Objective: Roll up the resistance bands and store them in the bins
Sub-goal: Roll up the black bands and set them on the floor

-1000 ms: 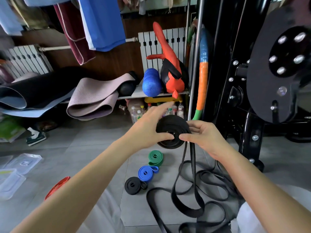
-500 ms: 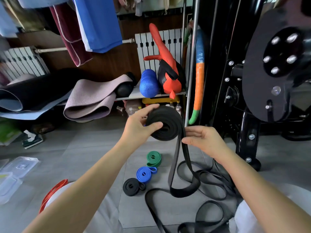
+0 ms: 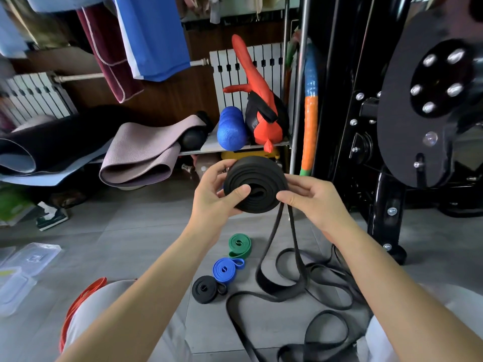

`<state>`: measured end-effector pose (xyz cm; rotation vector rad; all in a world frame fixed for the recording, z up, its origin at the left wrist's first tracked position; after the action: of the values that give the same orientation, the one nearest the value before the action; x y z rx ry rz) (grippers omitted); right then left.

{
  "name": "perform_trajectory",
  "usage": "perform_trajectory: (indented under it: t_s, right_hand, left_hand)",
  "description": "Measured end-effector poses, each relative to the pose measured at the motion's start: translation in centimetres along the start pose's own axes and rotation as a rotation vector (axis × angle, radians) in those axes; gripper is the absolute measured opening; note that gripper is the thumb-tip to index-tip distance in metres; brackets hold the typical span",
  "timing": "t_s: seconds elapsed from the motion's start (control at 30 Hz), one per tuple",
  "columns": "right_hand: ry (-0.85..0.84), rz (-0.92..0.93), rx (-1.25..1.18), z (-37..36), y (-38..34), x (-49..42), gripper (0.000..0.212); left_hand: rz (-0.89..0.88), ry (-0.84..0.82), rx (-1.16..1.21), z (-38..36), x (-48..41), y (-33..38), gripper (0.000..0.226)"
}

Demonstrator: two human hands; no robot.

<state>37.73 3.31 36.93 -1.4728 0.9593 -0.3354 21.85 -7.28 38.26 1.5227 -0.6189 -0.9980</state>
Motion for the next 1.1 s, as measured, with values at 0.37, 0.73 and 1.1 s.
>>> perform_trajectory:
  t_s: [0.37, 0.73, 1.1]
  right_hand:
    - [0.008, -0.076, 0.067, 0.8, 1.1, 0.9, 0.030]
    - [-0.117, -0.140, 0.291, -0.2, 0.9, 1.2, 0.040]
    - [-0.083, -0.149, 0.217, 0.9, 1.1, 1.3, 0.047]
  left_hand:
    - [0.201, -0.056, 0.014, -1.7, 1.5, -3.5, 0.040]
    - [-0.419, -0.630, -1.354, -1.8, -0.8, 0.5, 0.072]
    - [-0.281, -0.308, -0.721, -0.2, -0.6, -0.4, 0.066]
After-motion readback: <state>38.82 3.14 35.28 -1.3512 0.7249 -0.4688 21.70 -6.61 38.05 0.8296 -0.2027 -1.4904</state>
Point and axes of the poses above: each hand's wrist, its own x-axis away from the middle knuckle, its own z-axis out of the back of the hand, y = z × x, the point moved 3 cm from there along -x, towards the middle knuckle, and after that the axes turned 9 degrees about -x, right-handed, at the moved point
